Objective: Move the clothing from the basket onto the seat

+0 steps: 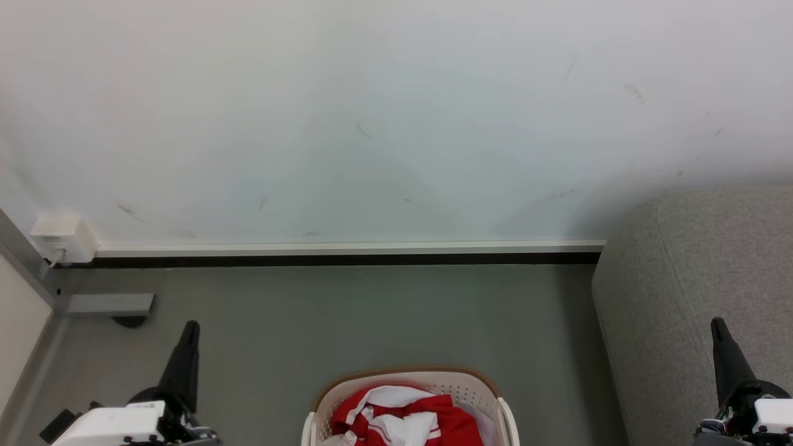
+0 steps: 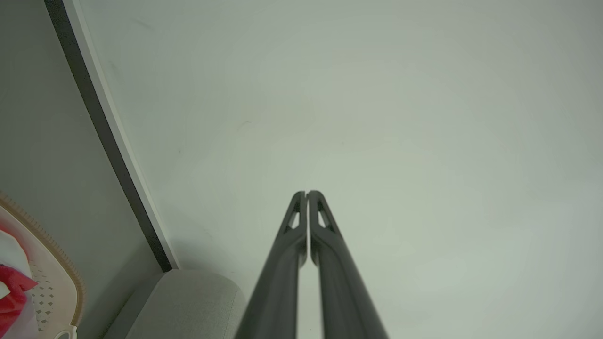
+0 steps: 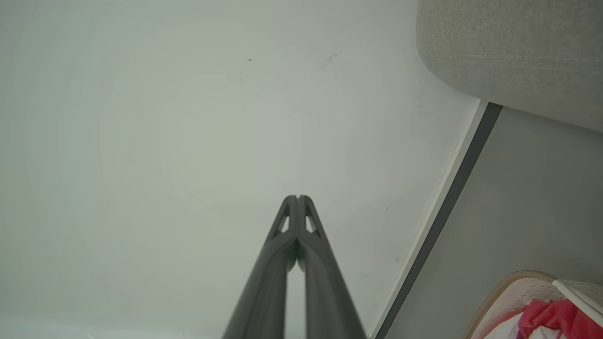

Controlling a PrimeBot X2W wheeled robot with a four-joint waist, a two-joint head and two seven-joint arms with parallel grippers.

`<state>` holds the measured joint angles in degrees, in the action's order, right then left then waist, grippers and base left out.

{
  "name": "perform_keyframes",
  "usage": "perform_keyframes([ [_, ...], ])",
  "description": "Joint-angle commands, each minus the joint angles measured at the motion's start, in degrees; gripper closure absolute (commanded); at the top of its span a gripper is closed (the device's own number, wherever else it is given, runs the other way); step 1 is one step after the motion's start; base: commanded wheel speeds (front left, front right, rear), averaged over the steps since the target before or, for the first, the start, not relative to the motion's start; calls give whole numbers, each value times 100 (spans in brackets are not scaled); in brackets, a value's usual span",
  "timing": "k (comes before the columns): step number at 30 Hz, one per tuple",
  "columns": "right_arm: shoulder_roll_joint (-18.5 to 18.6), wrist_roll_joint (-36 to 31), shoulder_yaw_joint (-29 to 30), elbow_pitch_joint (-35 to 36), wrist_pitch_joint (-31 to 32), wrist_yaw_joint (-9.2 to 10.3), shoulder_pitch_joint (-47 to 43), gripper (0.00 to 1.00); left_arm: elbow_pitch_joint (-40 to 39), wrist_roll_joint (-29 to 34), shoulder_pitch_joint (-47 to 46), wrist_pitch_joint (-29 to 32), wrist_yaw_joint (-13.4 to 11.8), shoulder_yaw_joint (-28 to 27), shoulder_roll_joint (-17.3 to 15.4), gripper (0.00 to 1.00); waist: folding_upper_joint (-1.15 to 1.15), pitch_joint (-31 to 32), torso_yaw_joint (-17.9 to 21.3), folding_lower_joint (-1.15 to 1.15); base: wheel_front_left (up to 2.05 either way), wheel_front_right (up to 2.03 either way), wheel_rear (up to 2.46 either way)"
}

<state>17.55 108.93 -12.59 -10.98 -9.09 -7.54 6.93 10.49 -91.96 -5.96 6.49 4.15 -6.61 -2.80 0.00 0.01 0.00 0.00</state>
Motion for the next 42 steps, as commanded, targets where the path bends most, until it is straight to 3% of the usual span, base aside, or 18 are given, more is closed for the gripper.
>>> perform_keyframes([
  [1, 29, 27, -1, 19, -6, 15, 6, 100, -14, -82, -29, 16, 11, -8, -17, 100, 0, 0, 0, 0, 0, 0, 0],
  [27, 29, 27, -1, 19, -6, 15, 6, 100, -14, -82, -29, 16, 11, -8, -18, 100, 0, 0, 0, 0, 0, 0, 0],
  [28, -5, -2, -2, -9, -1, -1, -3, 0, 10, 2, 3, -3, 0, 3, 3, 0, 0, 0, 0, 0, 0, 0, 0],
  [34, -160, -155, -18, -95, -28, -1, -141, 0, 152, 34, 114, -99, 1, 95, 38, 0, 0, -2, 0, 0, 0, 0, 0],
  [42, -306, -961, 67, -16, -92, 0, -213, 0, 192, 265, 105, -331, 40, 263, 29, 0, 0, -1, -5, 0, 0, 0, 0],
])
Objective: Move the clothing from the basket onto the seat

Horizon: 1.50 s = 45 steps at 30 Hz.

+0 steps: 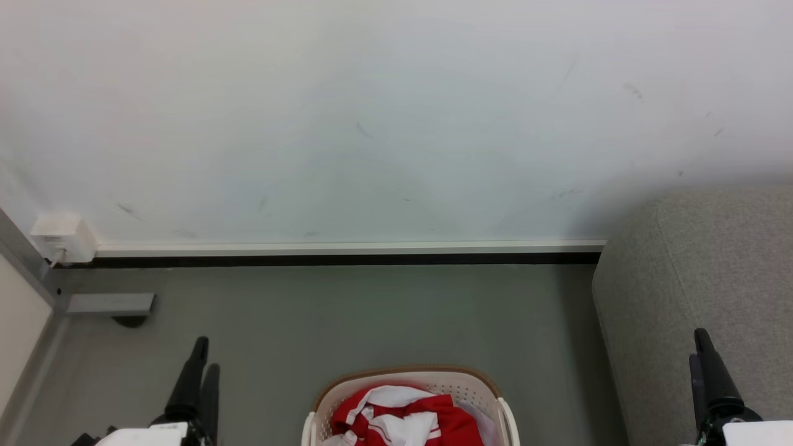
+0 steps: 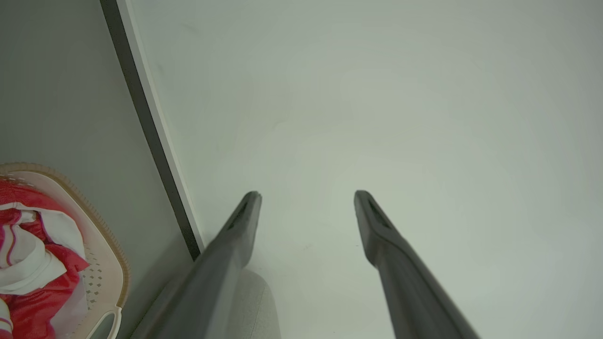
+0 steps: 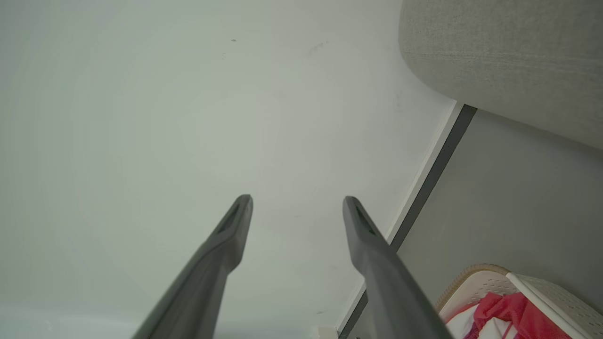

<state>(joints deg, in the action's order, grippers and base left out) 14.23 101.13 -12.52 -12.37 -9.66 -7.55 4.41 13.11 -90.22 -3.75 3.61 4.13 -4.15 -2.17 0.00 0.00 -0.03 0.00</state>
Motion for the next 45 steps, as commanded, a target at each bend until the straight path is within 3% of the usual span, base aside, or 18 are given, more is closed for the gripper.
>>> perform_keyframes([
  [1, 9, -316, 69, 139, -43, 1, 31, 0, -64, 159, -117, -70, 47, 27, -36, 0, 0, 0, -2, 0, 0, 0, 0],
  [10, -134, -1864, 133, 247, -107, 2, -8, 0, -24, 1065, -128, -304, 86, 95, -45, 0, 0, 0, -5, 0, 0, 0, 0],
  [23, -236, -4164, 182, 84, -190, 3, 58, 0, -123, 3004, -104, -597, 115, 27, -51, 0, 0, -5, 22, 0, 0, 0, 0],
  [45, -538, -6289, 424, 8, -303, 5, 42, 0, -50, 5013, -60, -1001, 156, 120, -71, 0, 0, 17, 54, 0, 0, 0, 0],
])
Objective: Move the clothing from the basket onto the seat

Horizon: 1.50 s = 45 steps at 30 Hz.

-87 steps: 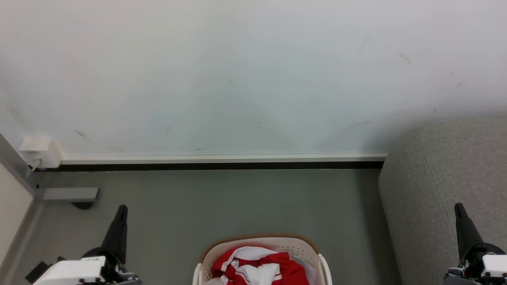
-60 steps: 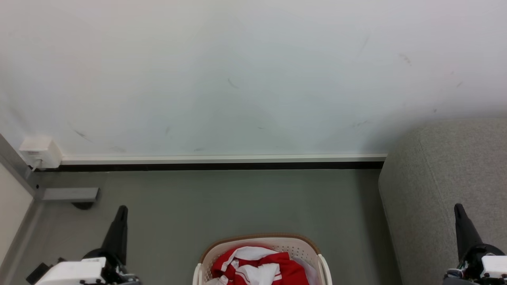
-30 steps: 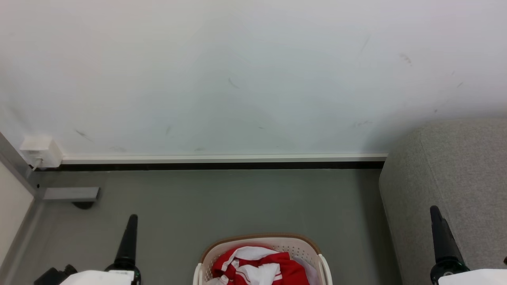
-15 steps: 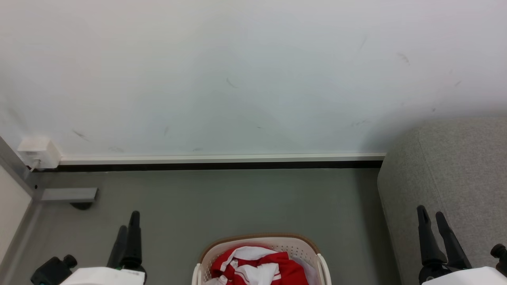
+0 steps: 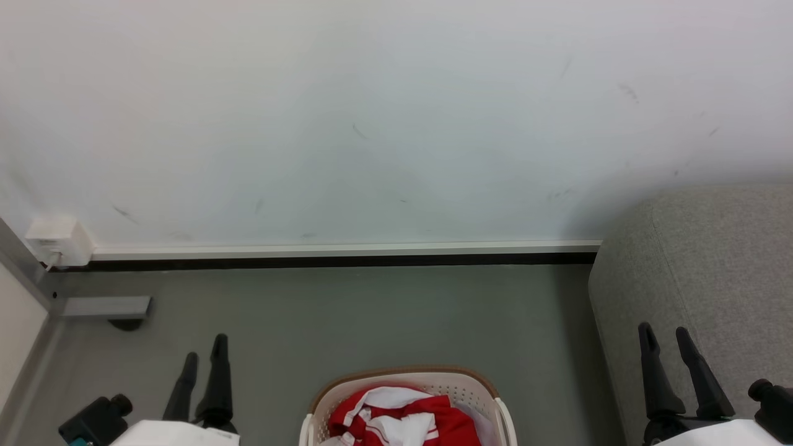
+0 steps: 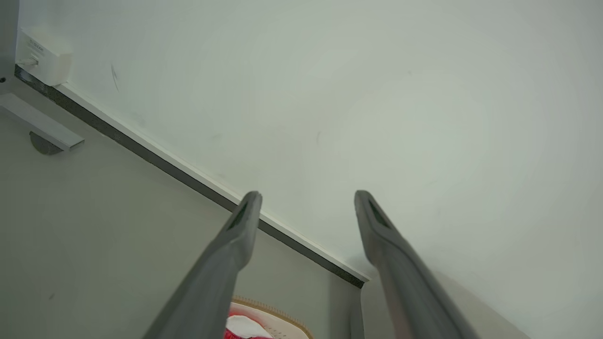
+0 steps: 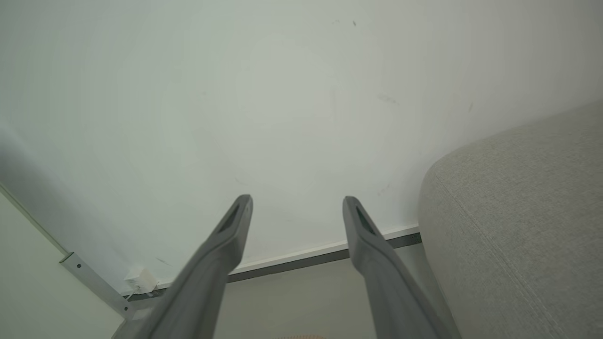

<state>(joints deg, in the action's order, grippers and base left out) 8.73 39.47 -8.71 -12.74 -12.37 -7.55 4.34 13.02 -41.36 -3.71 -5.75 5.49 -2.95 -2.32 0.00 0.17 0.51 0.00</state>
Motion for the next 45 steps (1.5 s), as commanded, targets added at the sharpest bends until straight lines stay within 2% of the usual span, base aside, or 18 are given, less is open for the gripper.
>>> perform_keyframes([
  [1, 0, -195, 54, 43, -34, 5, 48, 0, -39, 195, -64, -82, 25, 1, -61, 0, 0, -1, 3, 0, 0, 0, 0],
  [21, -223, -1406, 185, -238, -126, 7, -27, 0, 152, 1538, -4, -387, 110, 97, -222, 0, 0, 7, 12, 0, 0, 0, 0],
  [45, -428, -2471, 487, -365, -205, 9, -2, 0, 427, 2670, -96, -699, 163, 160, -328, 0, 0, -16, 35, 0, 0, 0, 0],
])
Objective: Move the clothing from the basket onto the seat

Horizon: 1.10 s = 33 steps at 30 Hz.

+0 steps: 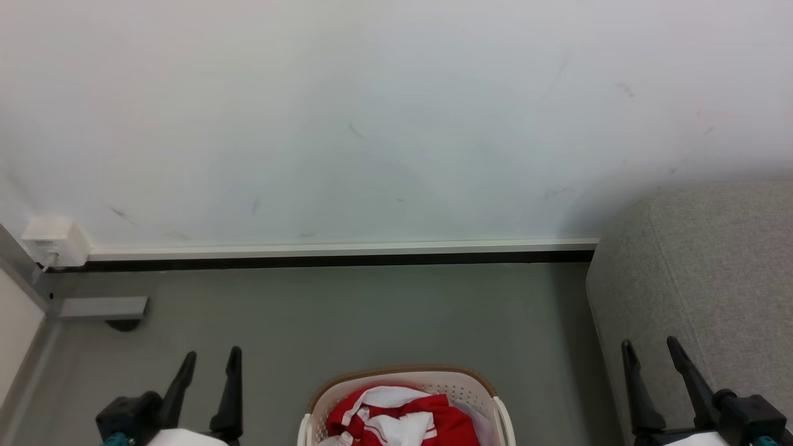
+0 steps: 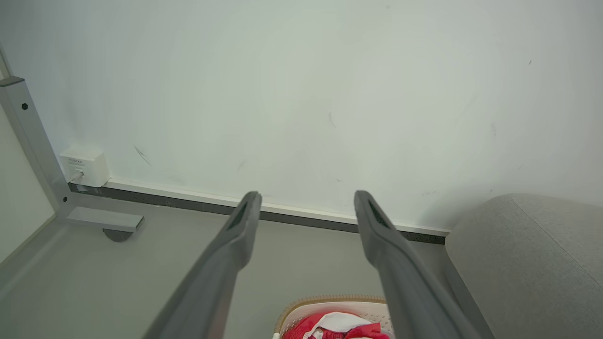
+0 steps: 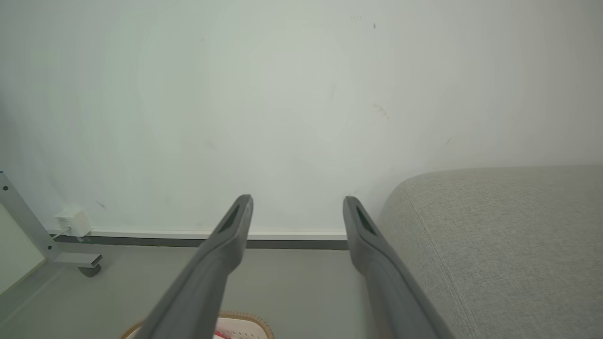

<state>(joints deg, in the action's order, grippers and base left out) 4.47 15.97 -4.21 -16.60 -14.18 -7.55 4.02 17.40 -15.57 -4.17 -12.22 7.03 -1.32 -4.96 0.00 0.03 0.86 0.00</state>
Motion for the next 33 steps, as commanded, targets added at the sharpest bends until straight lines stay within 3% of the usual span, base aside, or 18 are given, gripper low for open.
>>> perform_keyframes([
  [1, -8, -156, 63, 29, -29, 10, 29, 0, -5, 136, -51, -67, 12, 1, -68, 0, 0, -4, 3, 0, 0, 0, 0],
  [24, -169, -934, 289, -62, -104, 12, 44, 0, 249, 887, -72, -304, 45, -72, -95, 0, 0, -1, 99, 0, 0, 0, 0],
  [33, -166, -658, 244, -42, -94, 12, 100, 0, 389, 720, -119, -299, 47, 116, -164, 0, 0, -83, 227, 0, 0, 0, 0],
])
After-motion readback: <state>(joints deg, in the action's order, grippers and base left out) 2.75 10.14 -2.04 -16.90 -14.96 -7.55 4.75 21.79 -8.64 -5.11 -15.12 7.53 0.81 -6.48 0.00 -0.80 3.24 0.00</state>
